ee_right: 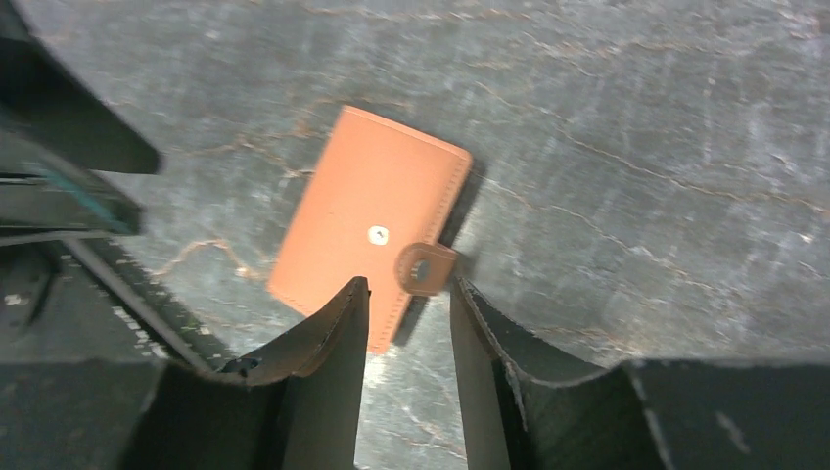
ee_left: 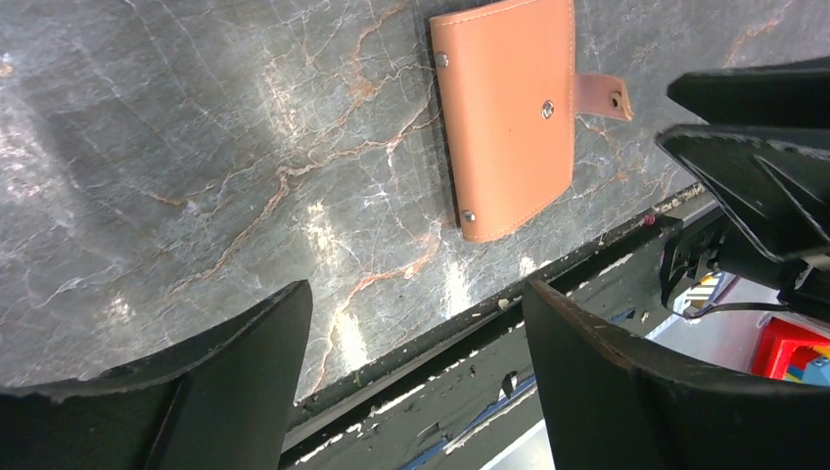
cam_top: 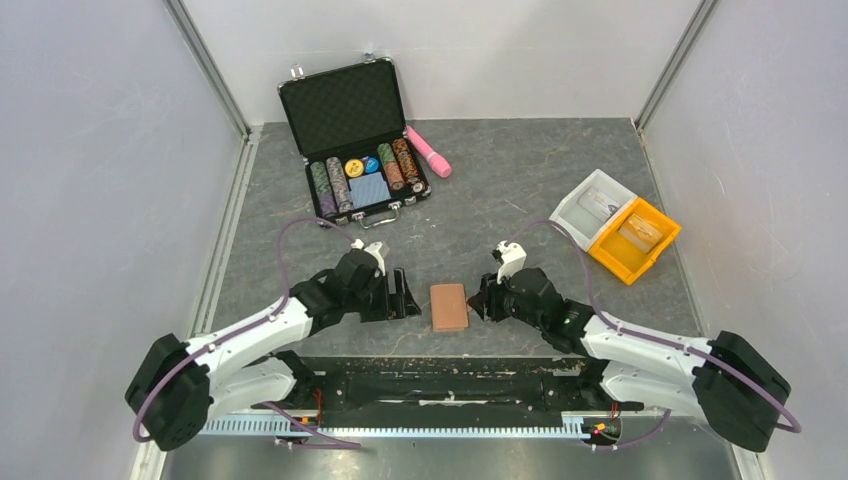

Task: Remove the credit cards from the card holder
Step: Move the card holder to the corner of the board, then open the card holder at the corner of the board.

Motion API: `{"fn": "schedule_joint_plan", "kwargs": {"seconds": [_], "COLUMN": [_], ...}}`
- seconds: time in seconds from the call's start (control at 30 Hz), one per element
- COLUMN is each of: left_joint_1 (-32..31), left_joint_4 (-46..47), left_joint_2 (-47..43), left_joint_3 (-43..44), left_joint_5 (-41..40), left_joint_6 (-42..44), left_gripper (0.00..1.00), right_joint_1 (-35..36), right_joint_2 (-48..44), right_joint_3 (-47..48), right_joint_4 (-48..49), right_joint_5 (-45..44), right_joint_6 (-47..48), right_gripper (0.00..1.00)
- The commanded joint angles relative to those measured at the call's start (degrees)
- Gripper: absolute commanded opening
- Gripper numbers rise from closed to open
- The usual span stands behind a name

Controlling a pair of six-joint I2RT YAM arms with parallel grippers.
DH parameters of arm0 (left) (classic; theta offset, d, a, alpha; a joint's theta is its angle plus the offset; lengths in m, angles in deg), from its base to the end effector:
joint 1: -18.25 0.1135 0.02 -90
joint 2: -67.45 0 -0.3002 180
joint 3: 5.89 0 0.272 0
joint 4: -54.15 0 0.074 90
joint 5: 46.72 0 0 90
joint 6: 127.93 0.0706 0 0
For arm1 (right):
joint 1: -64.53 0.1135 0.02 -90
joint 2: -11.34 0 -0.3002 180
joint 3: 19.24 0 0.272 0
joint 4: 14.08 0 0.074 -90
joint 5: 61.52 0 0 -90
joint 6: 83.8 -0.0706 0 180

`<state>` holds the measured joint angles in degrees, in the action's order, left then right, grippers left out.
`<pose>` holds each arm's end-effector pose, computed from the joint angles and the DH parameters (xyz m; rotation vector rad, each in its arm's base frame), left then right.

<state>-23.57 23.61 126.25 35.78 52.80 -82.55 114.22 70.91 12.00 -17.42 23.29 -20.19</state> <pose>0.1570 -0.1562 0.1840 0.0202 2.5863 -0.8422 0.1538 0.1714 0.1675 -0.3895 2.1648 0.6777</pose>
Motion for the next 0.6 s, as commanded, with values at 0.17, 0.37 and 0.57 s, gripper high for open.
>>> {"fn": "schedule_joint_plan", "kwargs": {"seconds": [0.17, 0.37, 0.57], "left_joint_1": [-0.01, -0.01, -0.01], "left_joint_4": [6.03, 2.95, 1.66], "left_joint_2": [1.14, -2.97, -4.99], "left_joint_3": [0.27, -0.91, -1.92], "left_joint_5": [0.68, -3.42, -3.89], "left_joint_6": [-2.81, -3.54, -3.5], "left_gripper": [0.82, 0.83, 0.83], "right_joint_1": [0.04, 1.99, 2.26], "right_joint_2": [0.22, 9.07, 12.43], "right_joint_3": [1.1, 3.28, 4.53], "right_joint_4": [13.27, 17.74, 12.94], "right_joint_5": [11.4, 13.48, 7.16], "right_joint_6": [-10.79, -13.41, -11.65], "right_gripper": [0.32, 0.29, 0.29]}}
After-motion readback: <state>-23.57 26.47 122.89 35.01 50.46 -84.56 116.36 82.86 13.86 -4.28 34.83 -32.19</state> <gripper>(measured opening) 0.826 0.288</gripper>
